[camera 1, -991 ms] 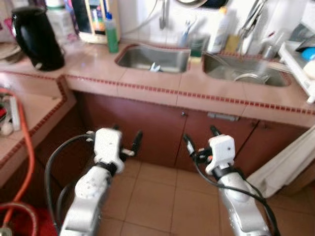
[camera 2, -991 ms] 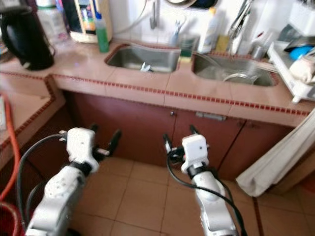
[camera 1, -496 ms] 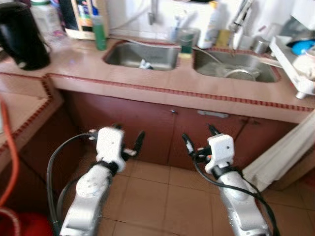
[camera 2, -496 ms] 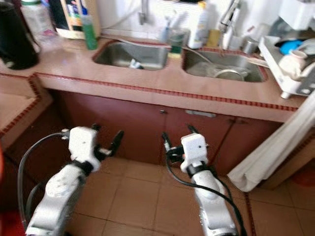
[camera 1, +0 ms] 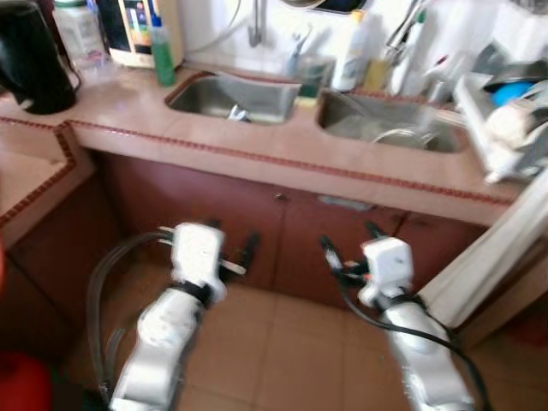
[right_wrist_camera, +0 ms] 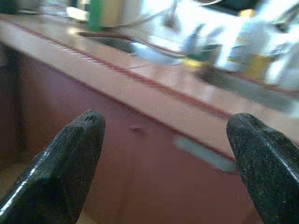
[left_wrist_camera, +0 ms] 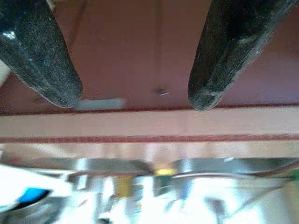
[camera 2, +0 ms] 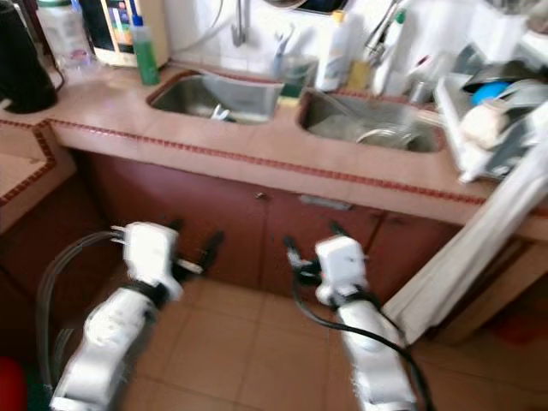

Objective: Kitchen organization

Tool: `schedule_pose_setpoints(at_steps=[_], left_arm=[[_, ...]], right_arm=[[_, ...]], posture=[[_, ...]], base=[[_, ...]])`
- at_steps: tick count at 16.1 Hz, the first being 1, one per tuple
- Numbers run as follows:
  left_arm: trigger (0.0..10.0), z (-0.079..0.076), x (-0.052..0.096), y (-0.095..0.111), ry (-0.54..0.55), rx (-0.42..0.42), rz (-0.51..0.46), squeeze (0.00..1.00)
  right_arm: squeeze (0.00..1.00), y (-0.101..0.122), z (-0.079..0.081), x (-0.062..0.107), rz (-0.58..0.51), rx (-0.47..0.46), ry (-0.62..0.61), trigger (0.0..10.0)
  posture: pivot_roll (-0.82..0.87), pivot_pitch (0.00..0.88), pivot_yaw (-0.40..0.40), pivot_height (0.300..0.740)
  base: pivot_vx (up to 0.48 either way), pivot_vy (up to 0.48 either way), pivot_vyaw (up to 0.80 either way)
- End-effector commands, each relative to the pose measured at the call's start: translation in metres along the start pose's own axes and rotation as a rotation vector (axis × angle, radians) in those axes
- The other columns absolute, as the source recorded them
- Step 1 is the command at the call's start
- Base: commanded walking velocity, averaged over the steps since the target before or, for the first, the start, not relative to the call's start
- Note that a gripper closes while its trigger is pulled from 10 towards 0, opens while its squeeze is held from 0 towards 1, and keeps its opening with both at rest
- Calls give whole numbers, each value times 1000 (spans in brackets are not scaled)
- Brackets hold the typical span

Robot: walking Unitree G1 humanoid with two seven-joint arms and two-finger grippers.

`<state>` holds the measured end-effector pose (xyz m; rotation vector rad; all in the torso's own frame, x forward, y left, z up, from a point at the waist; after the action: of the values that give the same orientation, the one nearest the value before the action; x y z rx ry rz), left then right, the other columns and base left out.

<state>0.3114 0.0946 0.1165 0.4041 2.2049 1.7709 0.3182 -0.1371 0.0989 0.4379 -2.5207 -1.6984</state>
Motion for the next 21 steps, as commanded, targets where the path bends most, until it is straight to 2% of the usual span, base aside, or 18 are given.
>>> schedule_pose_setpoints(at_steps=[1, 3, 5, 10, 13, 16, 18, 19, 21], left_arm=[[10000, 9, 3, 1, 21, -24, 6, 0], [10000, 8, 5, -1, 19, -33, 15, 0], [10000, 12, 5, -3, 51, -19, 19, 0], [10000, 20, 7, -8, 105, -63, 26, 0], [10000, 27, 13, -25, 126, -110, 61, 0], [10000, 37, 28, -66, 149, -83, 182, 0], [10000, 40, 33, -88, 153, -77, 242, 0], [10000, 42, 43, -121, 153, -104, 358, 0], [10000, 46, 62, -159, 161, -123, 522, 0]], right_arm=[[0, 5, 6, -3, -18, -14, 14, 10000], [0, 5, 7, -2, -17, -13, 16, 10000], [0, 4, 7, -1, -14, -13, 18, 10000], [0, -1, 7, 1, 2, -11, 21, 10000], [0, -21, 11, 8, 65, 13, 45, 10000], [0, -60, 20, 27, 203, 28, 94, 10000], [0, -89, 26, 41, 311, 47, 127, 10000], [0, -118, 31, 59, 443, 68, 156, 10000], [0, -144, 36, 81, 586, 78, 187, 10000]], posture=[[-36, 6, -24, 740], [-35, 11, -25, 740], [-35, 14, -25, 740], [-35, 20, -27, 740], [-34, 24, -30, 740], [-33, 25, -31, 740], [-25, 22, -34, 740], [-26, 19, -31, 740], [-41, 15, -20, 740]], base=[[0, -480, 0], [0, -371, 0], [0, 0, 0], [0, 0, 0], [0, 0, 0], [0, 0, 0], [0, 0, 0], [0, 0, 0], [0, 0, 0]])
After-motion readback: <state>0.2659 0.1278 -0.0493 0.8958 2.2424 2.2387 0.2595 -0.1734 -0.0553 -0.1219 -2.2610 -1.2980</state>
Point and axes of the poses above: a point about 5 cm out from each wrist's last joint towards the gripper, its own x axis pointing back from the gripper into the wrist, its own y axis along the axis of the wrist's last joint, z = x × y, the point moved 4 cm from there along -x, pointing out of the wrist towards the gripper, and after that the axes turned 13 degrees about x, right-handed, at the moved point
